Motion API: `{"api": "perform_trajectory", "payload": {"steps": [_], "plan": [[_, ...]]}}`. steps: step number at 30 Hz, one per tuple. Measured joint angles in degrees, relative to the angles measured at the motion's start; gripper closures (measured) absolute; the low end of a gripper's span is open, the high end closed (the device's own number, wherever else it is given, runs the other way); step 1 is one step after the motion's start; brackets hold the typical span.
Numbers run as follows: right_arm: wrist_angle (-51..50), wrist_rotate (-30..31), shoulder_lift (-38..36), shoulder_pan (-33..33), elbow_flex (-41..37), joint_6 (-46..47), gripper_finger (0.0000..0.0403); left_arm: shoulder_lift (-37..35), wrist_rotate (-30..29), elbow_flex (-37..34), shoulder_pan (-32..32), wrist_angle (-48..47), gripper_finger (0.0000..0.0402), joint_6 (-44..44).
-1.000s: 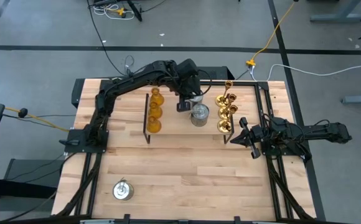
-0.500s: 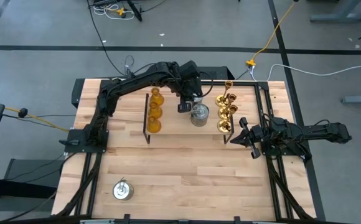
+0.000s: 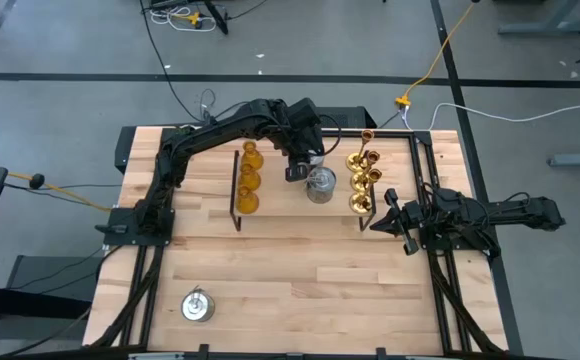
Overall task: Pick & Place candle stick holders
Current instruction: Adjust the scented candle on the shelf
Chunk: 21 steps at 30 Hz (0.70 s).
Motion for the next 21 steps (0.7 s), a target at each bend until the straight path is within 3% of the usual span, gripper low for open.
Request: {"api": "perform_trajectory", "payload": {"steps": [21], "plan": [[0.0,0.0,0.0,0.0,0.0,0.0,0.0389,0.0,4.2,0.0,-0.1,-1.4,0.0397,-3.1]]}}
